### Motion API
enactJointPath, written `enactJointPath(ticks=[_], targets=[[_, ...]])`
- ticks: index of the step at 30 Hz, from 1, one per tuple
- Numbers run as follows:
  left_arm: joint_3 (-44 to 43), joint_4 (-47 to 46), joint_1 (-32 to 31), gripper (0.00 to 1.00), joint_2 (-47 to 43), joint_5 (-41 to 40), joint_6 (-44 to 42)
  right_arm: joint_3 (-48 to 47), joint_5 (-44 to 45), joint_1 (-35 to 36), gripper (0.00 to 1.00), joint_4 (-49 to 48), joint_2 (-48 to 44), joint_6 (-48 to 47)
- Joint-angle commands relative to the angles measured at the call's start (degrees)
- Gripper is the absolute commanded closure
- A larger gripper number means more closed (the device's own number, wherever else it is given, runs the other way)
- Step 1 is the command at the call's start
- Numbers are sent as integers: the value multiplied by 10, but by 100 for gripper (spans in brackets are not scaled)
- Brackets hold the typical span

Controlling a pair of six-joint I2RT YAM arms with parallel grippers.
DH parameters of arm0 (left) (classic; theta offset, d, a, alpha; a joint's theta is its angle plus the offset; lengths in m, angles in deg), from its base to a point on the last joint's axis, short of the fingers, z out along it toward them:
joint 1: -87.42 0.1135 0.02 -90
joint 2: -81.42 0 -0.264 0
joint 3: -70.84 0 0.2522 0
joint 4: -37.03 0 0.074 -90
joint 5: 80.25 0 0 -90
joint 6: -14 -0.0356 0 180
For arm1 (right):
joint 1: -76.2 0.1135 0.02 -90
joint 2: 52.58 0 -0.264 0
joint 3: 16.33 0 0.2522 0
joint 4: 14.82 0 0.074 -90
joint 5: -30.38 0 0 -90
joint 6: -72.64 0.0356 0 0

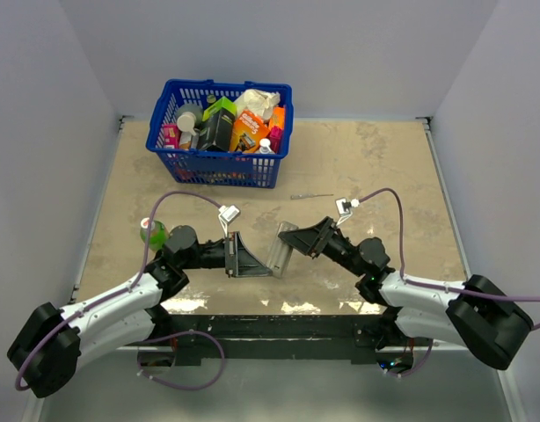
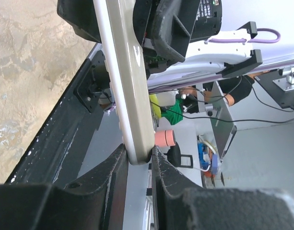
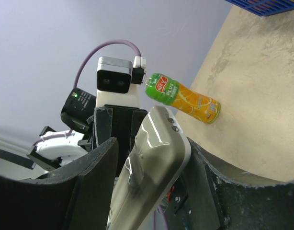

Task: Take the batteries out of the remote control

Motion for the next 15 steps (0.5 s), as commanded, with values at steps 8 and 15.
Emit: enactJointPath(ticks=[8, 15], targets=[[-34, 17, -1, 100, -10, 7, -36, -9, -26, -5, 86, -56, 9, -3], [-145, 269, -1, 49, -18, -72, -213, -27, -51, -17, 100, 39, 7, -29]])
